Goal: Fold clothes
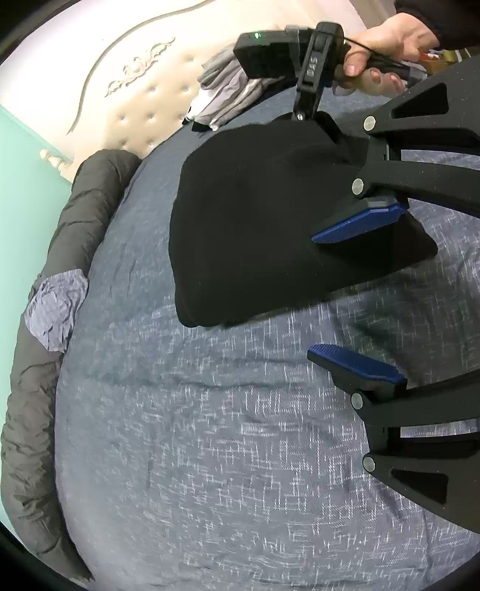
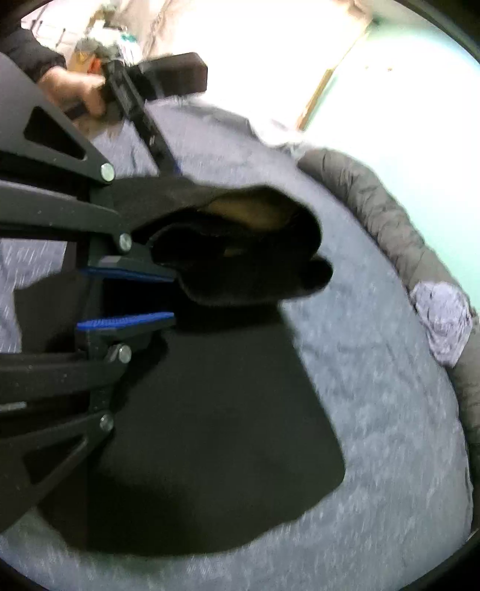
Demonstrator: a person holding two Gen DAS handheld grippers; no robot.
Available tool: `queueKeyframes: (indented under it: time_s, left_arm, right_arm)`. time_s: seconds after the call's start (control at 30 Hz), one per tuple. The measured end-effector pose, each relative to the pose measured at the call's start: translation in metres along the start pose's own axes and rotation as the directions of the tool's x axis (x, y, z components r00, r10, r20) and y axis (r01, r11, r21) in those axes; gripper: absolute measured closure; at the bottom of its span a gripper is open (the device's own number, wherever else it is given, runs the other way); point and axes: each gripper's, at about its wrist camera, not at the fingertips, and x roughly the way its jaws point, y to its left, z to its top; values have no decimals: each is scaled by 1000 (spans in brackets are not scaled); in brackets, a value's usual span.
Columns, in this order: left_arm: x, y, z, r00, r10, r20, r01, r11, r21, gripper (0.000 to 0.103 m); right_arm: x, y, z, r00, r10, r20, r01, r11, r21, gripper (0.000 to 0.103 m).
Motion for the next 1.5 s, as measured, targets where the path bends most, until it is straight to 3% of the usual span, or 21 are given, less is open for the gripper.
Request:
queueKeyframes:
  time_s: [0.13,0.3,0.5,0.73,0.97,1.13,1.23,1.37,1.43,1.5]
  left_arm:
    - [-4,13,-1,1000,13,8,-12,1000,-23,42]
    - [-18,38,1,999,32,35,-30,997,-70,42]
    - [-37,73,-2,997,58,58,-49,989,-143,42]
    - [-43,94,-10,996,74,53,-63,983,-174,42]
    - [-43,110,-18,995,85,42,-75,978,-193,42]
    - [-42,117,-26,996,85,37,-75,974,-213,42]
    - [-44,121,-31,996,81,37,-71,972,-224,42]
    - [-45,129,-38,997,73,39,-61,969,-240,42]
    - [-47,133,-41,997,69,45,-56,966,-252,42]
    - [-49,138,-43,997,62,52,-46,963,-266,42]
  right_arm:
    - [12,24,5,996,90,0,-90,996,-6,85]
    - [28,74,5,975,221,-33,-223,973,-60,85]
    - [48,121,6,953,294,-74,-302,945,-128,85]
    - [27,91,10,984,173,47,-169,982,-89,85]
    - [28,52,12,993,38,116,-40,999,16,85]
    - [63,54,14,998,-44,38,44,999,7,85]
    - [80,60,17,1000,-18,21,18,1000,1,85]
    - [98,99,10,994,100,-46,-105,986,-126,85]
    - [103,114,4,992,93,-84,-108,976,-187,85]
    - [98,113,2,995,78,-56,-86,983,-164,85]
